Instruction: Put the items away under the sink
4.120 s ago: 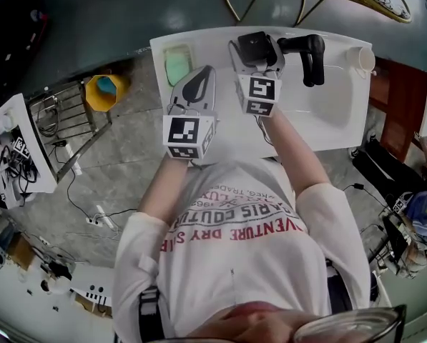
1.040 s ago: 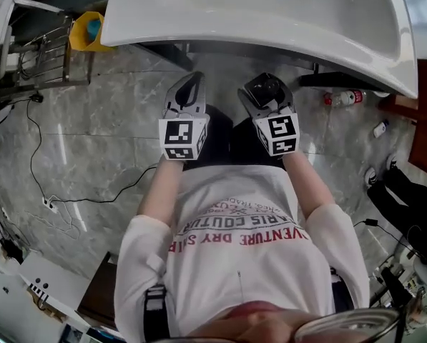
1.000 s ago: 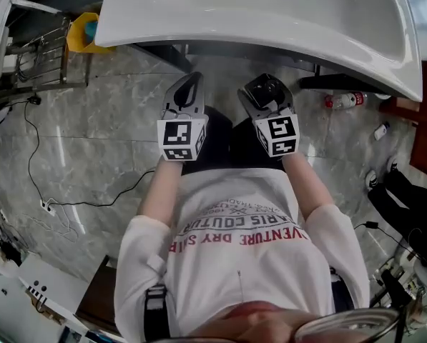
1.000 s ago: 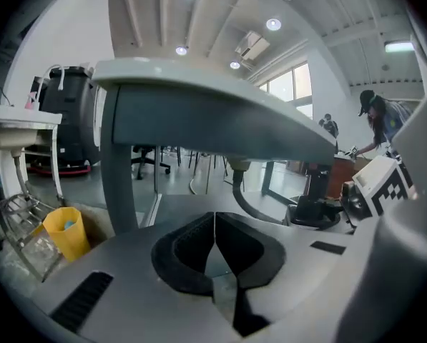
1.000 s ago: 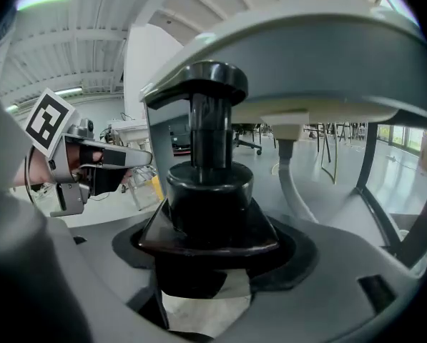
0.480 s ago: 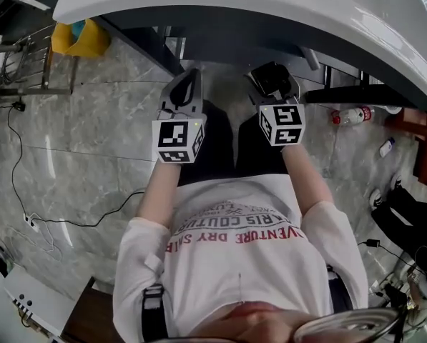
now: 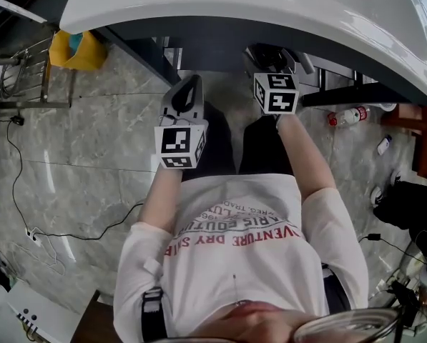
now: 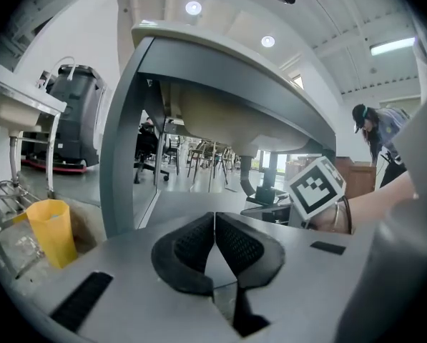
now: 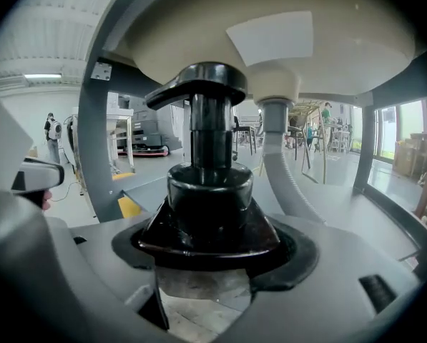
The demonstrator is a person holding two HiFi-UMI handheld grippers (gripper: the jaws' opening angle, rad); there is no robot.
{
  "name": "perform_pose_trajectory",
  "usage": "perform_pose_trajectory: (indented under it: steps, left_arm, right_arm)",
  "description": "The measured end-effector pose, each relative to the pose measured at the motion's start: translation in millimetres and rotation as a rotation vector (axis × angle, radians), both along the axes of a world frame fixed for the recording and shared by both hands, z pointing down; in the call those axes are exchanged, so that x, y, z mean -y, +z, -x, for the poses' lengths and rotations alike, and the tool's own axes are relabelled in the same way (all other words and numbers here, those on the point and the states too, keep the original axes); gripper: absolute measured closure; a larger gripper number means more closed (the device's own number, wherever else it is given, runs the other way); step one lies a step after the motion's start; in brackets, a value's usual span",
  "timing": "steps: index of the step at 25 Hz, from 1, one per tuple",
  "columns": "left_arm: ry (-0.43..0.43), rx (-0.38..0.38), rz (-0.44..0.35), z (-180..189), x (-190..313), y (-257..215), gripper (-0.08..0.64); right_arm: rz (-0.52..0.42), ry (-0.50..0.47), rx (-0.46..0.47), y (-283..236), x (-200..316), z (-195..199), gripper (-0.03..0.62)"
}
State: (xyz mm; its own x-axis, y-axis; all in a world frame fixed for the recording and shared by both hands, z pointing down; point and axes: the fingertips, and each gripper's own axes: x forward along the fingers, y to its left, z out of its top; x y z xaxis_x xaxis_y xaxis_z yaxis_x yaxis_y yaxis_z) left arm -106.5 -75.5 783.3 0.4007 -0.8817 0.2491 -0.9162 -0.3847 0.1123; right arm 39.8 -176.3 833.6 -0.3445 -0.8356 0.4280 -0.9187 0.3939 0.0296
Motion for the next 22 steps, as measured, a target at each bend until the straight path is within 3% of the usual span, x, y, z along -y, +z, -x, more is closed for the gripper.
perform_pose_trajectory:
  steps: [7, 22]
  left_arm:
    - [0.0, -0.038, 0.035, 5, -3, 10, 0.532]
    - [0.004, -0.012, 0.048, 4, -9, 22, 0.532]
  right_arm:
    - [0.017, 0.053, -0.011, 15, 32, -3, 0.221]
    - [0.01, 0.164, -0.049, 19, 64, 1, 0.221]
